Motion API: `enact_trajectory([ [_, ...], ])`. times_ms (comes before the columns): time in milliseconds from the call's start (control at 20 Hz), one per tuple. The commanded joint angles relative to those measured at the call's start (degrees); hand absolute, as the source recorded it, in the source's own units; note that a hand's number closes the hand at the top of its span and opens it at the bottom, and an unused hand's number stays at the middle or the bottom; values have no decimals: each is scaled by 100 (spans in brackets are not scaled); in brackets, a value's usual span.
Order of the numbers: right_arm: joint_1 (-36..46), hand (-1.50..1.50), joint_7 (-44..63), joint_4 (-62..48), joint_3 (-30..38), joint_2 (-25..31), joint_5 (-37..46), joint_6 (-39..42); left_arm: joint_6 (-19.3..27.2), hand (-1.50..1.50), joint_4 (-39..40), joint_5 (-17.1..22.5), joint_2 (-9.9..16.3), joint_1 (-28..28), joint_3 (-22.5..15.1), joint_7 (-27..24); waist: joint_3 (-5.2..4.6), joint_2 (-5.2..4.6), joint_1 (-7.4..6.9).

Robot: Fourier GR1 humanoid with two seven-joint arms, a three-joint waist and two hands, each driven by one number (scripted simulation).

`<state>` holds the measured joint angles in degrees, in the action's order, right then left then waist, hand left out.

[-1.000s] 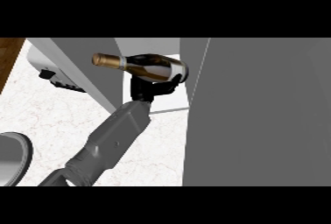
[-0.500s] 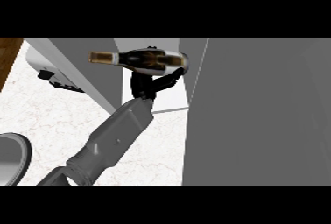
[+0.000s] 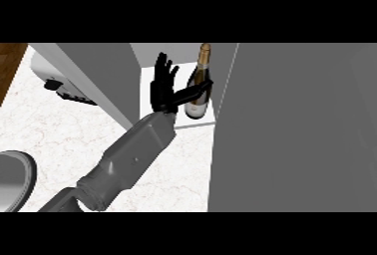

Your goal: Pick up the wine, place it into the cabinet and close the cabinet

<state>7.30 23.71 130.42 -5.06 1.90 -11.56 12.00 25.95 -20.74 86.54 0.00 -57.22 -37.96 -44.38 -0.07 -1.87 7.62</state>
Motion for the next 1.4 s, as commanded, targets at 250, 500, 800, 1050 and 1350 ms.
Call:
enact_trajectory([
  [250, -93, -150, 159, 220, -112, -30, 17, -69, 120, -150, 321, -311, 0, -368, -630, -8, 0, 25, -67],
  [500, 8, -150, -1, -79, -56, -43, 39, -30, 446, -150, -88, -102, 0, -404, -711, -180, 3, 22, -97],
  [800, -72, -150, 236, 278, -111, -59, 4, -142, 285, -150, -354, 73, 0, -124, -778, -699, 1, 59, -182],
  [1050, -219, -150, 261, 201, -144, -44, 84, -140, 248, -150, -717, 155, 0, 87, -1083, -714, 4, 99, -343],
  [1350, -170, -150, 412, 425, -145, 9, 59, -163, -36, -150, -731, 211, 0, 167, -1299, -807, 4, 108, -397],
])
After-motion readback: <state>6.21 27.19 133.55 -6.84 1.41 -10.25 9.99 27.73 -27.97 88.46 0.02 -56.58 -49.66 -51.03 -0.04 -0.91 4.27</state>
